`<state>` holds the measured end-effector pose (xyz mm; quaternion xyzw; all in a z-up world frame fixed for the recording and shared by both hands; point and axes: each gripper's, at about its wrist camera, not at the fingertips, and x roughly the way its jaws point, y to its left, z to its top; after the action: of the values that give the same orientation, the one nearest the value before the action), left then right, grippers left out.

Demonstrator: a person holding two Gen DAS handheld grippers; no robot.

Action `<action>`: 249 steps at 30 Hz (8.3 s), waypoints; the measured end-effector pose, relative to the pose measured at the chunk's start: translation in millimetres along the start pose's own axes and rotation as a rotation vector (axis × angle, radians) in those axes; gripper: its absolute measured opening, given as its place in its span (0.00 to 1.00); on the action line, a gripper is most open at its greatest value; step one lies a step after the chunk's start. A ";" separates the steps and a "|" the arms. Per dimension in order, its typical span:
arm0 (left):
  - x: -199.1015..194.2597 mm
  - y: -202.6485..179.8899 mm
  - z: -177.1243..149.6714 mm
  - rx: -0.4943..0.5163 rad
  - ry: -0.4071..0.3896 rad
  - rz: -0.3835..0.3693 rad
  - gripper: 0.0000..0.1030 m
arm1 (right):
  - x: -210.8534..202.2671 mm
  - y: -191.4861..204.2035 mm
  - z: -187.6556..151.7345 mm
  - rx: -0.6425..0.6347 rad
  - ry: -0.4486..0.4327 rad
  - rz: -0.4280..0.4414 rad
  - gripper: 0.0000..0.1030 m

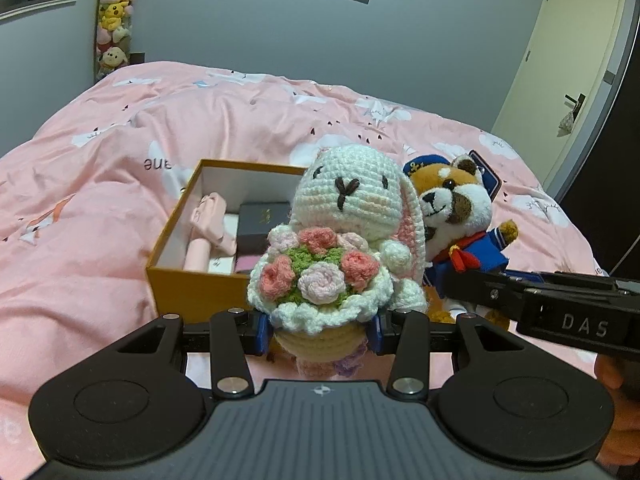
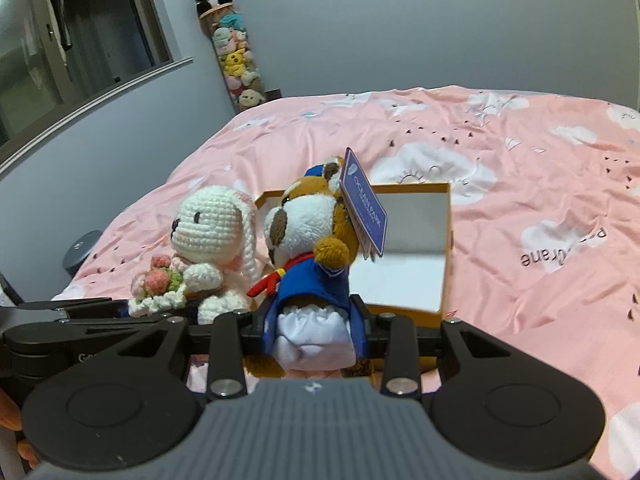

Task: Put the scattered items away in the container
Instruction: 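Lift the crochet bunny and red panda plush and carry them over the box, then lower the bunny into the box with the left gripper while the right gripper lowers the red panda, then open both grippers to release the bunny and red panda inside, then lift both grippers out of the box and pull back, then lower both grippers toward the feather toy and items in front of the box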

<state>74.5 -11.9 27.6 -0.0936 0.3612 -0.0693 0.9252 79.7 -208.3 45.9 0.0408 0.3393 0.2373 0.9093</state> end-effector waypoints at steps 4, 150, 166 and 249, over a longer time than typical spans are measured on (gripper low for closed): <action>11.6 -5.0 9.9 0.007 -0.010 -0.008 0.49 | 7.9 -5.7 4.4 -0.013 -0.006 -0.050 0.38; 121.9 18.6 41.6 -0.027 0.175 -0.008 0.52 | 168.0 -10.4 48.0 -0.405 0.476 -0.092 0.55; 44.5 27.7 0.4 -0.008 -0.045 0.127 0.58 | 102.9 -13.8 10.1 -0.006 0.101 -0.192 0.77; 26.8 79.4 -136.6 0.135 0.552 0.033 0.61 | 118.1 71.3 -148.5 -0.232 0.745 0.161 0.38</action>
<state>5.8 43.3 -106.3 -0.0034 0.5955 -0.1008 0.7970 34.0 -103.9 -121.7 -0.1246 0.6126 0.3434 0.7009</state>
